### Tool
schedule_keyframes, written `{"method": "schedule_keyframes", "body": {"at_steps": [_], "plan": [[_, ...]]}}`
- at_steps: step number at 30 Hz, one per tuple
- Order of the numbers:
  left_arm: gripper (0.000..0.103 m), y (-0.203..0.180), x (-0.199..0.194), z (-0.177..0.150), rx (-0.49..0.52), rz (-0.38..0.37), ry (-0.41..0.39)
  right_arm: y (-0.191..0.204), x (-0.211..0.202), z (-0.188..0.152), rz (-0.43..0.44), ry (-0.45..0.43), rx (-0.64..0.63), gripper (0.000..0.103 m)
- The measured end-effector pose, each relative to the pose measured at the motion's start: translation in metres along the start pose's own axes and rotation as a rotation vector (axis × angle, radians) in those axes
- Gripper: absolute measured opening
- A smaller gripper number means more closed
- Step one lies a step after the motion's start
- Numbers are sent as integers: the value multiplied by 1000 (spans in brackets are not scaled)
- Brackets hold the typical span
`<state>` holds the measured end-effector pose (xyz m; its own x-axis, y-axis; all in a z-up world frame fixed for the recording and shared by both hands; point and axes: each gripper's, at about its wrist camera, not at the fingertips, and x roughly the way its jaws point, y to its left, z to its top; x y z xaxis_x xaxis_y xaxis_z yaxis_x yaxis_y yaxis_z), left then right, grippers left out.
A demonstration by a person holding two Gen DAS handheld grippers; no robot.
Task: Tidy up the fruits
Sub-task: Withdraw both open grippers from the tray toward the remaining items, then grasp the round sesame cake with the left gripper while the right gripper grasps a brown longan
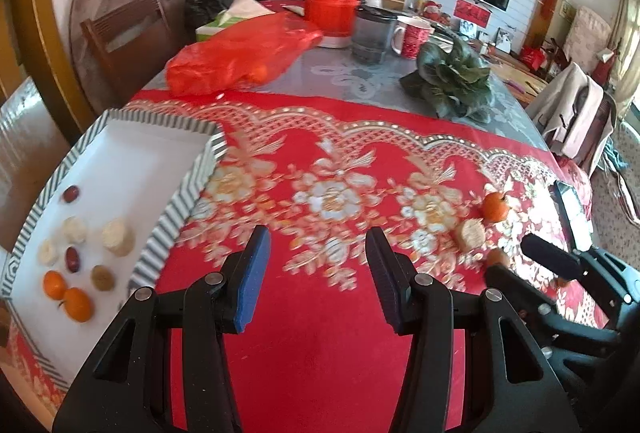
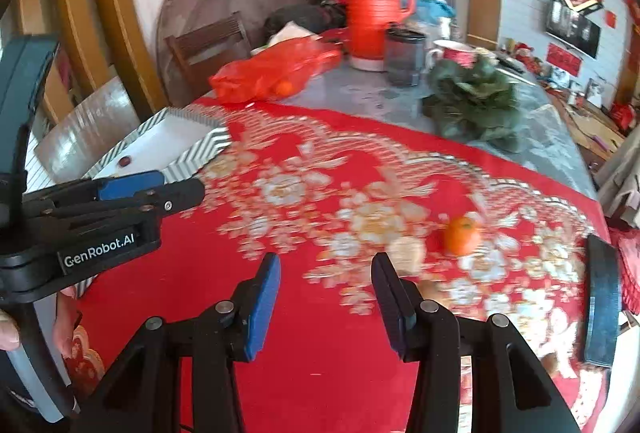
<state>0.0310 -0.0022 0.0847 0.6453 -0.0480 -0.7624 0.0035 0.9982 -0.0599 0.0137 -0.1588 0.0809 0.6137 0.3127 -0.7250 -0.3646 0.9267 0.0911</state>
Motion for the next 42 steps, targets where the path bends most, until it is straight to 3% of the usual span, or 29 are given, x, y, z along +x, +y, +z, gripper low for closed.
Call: {"method": "schedule_keyframes", "body": {"at_steps": [11, 16, 21, 25, 29, 42], "plan": [[49, -40, 25, 20, 29, -36, 28, -47, -7, 12, -31, -48, 10, 46], [49, -49, 35, 19, 49, -47, 19, -66, -1, 3, -53, -22, 33, 46], [49, -41, 52, 14, 30, -68, 78, -82, 0, -8, -17, -1, 71, 46], [49, -36, 55, 13, 8, -81, 90, -83, 3, -14, -4, 25, 58, 46], [49, -33, 56, 12, 3, -78, 93, -76, -1, -18, 64, 29, 17, 46], [49, -32, 63, 11, -11, -124, 136, -66, 20, -25, 47, 112, -24, 46]]}}
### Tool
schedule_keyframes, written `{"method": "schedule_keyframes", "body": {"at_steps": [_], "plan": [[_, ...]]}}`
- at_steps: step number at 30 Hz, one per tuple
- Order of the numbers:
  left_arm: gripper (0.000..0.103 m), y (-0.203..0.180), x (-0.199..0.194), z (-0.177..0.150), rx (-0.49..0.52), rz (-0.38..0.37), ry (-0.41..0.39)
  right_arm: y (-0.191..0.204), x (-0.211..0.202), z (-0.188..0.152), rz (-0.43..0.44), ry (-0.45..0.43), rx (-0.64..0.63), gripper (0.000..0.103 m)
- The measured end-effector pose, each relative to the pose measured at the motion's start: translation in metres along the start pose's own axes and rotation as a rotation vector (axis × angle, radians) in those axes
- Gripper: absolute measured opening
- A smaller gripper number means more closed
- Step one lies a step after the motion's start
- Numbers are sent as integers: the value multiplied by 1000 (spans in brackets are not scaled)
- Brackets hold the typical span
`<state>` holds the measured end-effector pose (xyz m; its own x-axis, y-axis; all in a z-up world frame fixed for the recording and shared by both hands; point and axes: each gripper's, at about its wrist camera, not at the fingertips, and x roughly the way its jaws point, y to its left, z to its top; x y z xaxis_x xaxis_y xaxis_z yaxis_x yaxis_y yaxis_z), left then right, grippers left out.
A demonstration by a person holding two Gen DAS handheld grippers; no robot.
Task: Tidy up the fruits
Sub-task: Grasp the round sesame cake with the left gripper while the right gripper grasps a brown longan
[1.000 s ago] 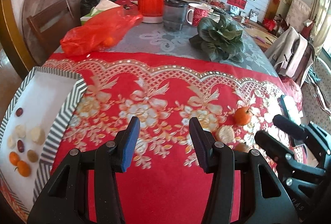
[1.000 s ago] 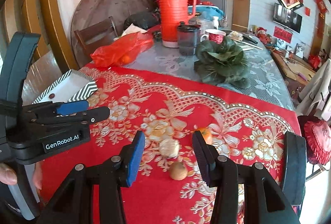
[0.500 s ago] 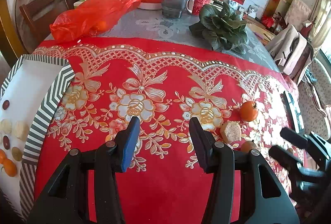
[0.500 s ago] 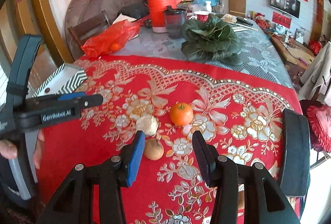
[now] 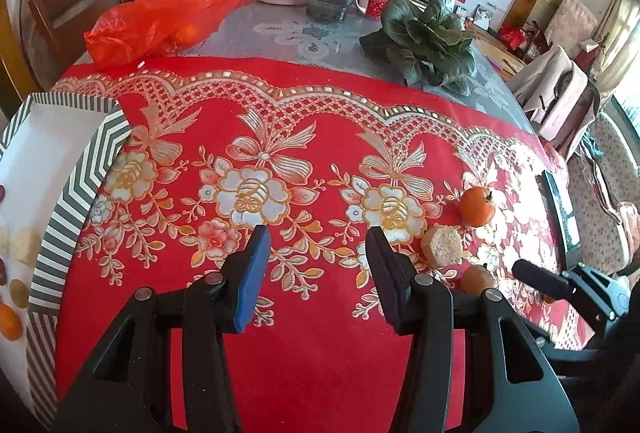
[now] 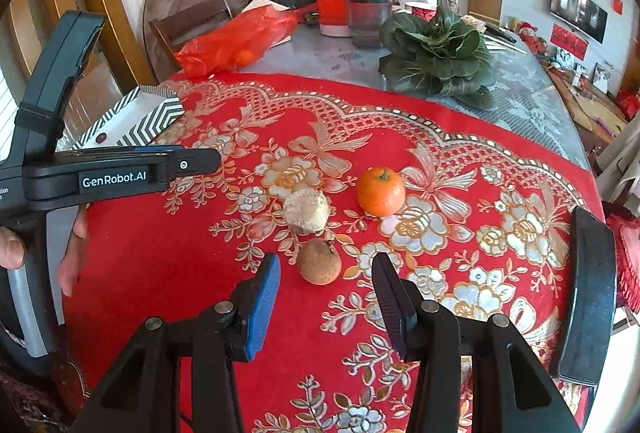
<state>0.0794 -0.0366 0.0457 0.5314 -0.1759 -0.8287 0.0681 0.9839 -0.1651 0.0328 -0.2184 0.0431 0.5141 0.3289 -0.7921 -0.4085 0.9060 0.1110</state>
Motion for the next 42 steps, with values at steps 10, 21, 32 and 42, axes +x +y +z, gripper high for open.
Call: {"method": "schedule_keyframes", "body": {"at_steps": [10, 21, 32, 42], "plan": [[49, 4, 3, 0, -17, -9, 16, 3, 20, 0, 4, 41, 1, 46], [49, 2, 8, -1, -11, -25, 38, 5, 27, 1, 1, 43, -1, 46], [49, -12, 21, -2, 2, -48, 93, 7, 35, 4, 7, 32, -14, 27], [49, -49, 30, 1, 48, -100, 161, -1, 26, -5, -48, 46, 0, 26]]}}
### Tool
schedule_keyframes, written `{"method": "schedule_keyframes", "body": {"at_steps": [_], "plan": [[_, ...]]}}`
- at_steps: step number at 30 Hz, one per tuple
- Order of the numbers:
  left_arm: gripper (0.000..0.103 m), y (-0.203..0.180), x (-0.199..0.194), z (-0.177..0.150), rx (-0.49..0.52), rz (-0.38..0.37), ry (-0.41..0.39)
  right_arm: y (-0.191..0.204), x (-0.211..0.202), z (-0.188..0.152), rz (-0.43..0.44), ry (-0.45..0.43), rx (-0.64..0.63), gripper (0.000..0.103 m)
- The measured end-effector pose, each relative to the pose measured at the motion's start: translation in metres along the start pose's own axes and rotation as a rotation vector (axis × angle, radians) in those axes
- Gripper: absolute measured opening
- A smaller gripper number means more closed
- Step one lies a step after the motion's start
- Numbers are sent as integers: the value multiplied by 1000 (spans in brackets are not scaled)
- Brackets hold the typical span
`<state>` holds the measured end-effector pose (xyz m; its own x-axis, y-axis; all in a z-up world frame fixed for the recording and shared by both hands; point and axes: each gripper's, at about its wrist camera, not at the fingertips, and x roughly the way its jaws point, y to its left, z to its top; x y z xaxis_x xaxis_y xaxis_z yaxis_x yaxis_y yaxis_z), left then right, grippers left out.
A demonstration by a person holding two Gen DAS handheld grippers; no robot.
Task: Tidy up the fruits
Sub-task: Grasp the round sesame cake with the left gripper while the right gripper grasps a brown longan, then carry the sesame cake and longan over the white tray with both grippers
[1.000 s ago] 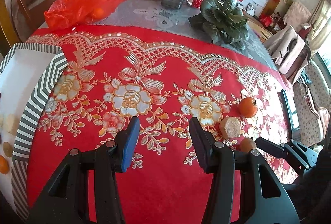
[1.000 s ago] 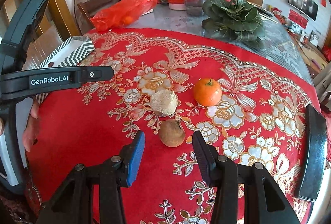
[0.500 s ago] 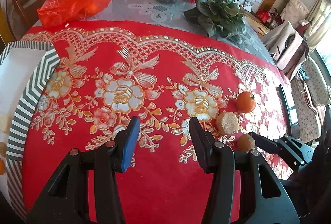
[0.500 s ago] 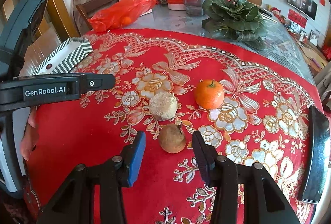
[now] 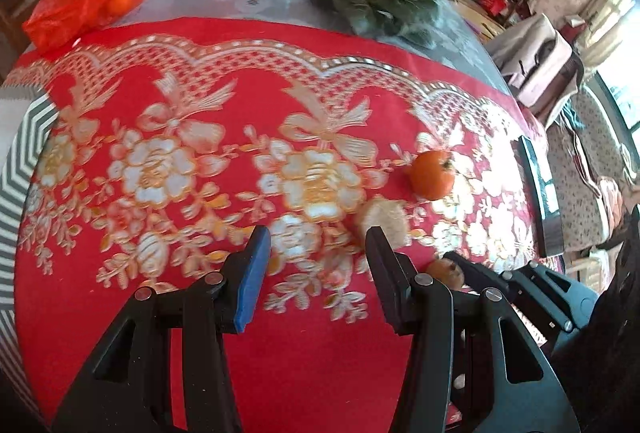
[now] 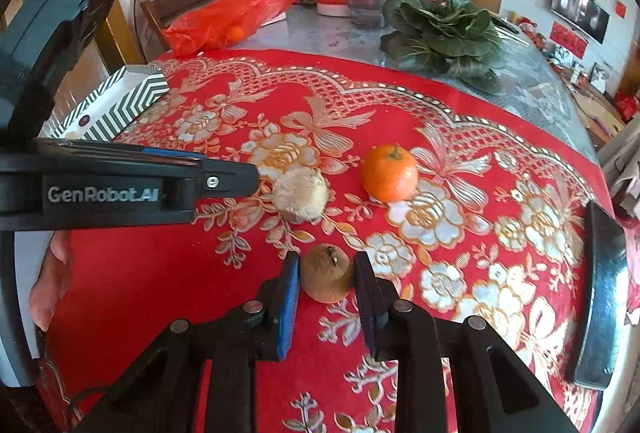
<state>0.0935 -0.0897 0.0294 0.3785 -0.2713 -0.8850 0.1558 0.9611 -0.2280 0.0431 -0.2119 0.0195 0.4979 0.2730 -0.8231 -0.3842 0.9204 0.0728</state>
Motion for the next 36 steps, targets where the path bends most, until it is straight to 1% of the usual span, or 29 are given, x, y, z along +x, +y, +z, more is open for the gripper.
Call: {"method": "schedule_keyframes", "body": {"at_steps": [7, 13, 15, 16, 17, 18, 19, 21, 24, 28, 36], "plan": [[49, -16, 6, 10, 20, 16, -10, -5, -3, -6, 12, -15, 14, 26], [49, -29, 15, 14, 40, 2, 3, -5, -3, -7, 17, -18, 19, 26], [49, -32, 22, 13, 49, 21, 27, -5, -3, -7, 16, -18, 19, 26], [49, -34, 21, 12, 57, 30, 10, -5, -3, -7, 15, -17, 18, 26], [44, -34, 22, 11, 64, 43, 6, -5, -3, -7, 14, -17, 17, 26], [39, -33, 23, 11, 66, 46, 10, -5, -4, -7, 12, -15, 15, 26], [29, -31, 22, 11, 63, 34, 6, -5, -4, -7, 10, -14, 15, 26], [29, -26, 20, 11, 55, 23, 16, -5, -4, -7, 6, -12, 15, 26], [29, -18, 14, 8, 51, 47, 4, -3, -5, -5, 9, -16, 15, 26], [29, -4, 0, 2, 31, 51, -7, 2, -11, -3, 28, -33, 15, 26], [29, 23, -32, -22, 6, 59, -43, 28, -14, 0, 51, -36, -17, 26]]}}
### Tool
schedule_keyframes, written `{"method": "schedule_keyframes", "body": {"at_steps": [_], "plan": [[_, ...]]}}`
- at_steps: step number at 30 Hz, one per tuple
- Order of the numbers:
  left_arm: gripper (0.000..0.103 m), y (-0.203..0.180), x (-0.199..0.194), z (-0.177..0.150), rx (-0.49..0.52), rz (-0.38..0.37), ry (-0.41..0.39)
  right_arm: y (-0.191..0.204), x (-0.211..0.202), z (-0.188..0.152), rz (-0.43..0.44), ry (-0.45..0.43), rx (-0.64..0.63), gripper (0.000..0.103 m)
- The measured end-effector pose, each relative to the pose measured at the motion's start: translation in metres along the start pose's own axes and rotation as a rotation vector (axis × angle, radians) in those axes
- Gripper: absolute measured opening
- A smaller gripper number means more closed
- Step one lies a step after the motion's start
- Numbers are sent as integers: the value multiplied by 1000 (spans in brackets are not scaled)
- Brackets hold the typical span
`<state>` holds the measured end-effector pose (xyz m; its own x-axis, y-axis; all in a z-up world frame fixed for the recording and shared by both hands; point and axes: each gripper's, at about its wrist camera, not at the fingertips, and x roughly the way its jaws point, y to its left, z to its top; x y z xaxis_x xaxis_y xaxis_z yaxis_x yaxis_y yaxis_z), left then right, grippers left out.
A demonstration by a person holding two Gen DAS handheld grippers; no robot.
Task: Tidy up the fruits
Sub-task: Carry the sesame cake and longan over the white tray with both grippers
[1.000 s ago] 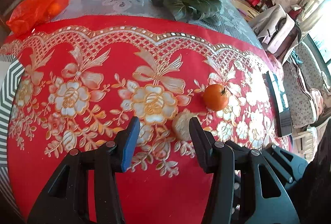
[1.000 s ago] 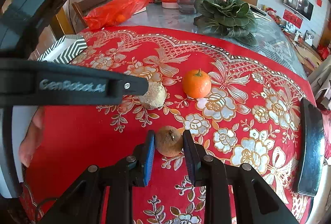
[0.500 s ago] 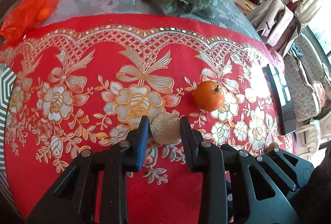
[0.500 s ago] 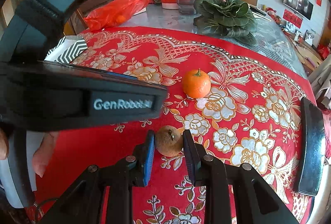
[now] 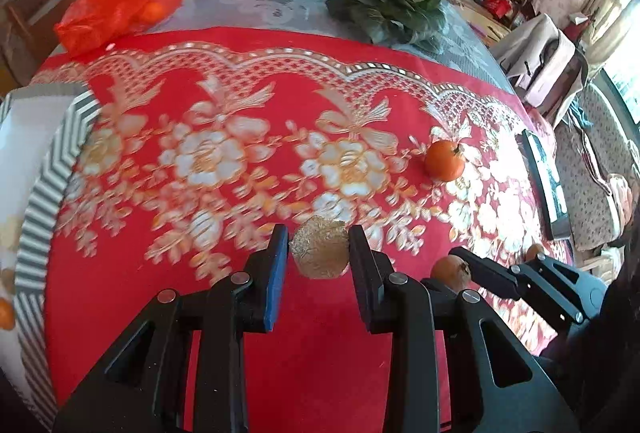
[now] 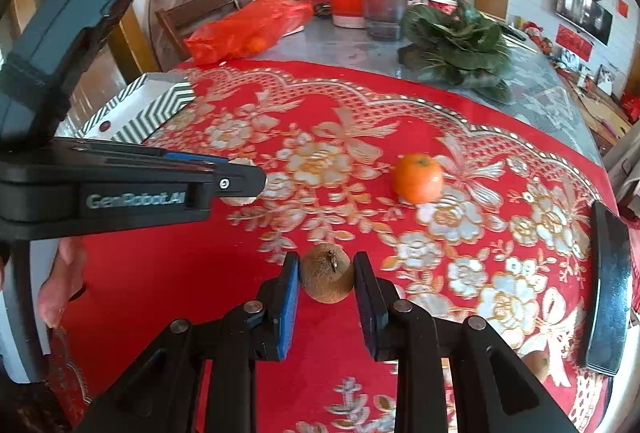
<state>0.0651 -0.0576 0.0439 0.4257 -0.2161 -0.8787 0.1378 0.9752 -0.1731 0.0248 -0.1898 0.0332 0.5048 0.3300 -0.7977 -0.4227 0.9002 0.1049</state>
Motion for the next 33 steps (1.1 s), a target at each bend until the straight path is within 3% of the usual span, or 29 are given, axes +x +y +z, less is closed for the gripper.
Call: {"method": "schedule_keyframes", "body": {"at_steps": [17, 33], "plan": [[29, 71, -37, -37, -85, 90, -51, 75, 12, 17, 42, 20, -120, 26], [29, 133, -74, -47, -171, 129, -117, 138, 29, 47, 63, 43, -227, 26]]}}
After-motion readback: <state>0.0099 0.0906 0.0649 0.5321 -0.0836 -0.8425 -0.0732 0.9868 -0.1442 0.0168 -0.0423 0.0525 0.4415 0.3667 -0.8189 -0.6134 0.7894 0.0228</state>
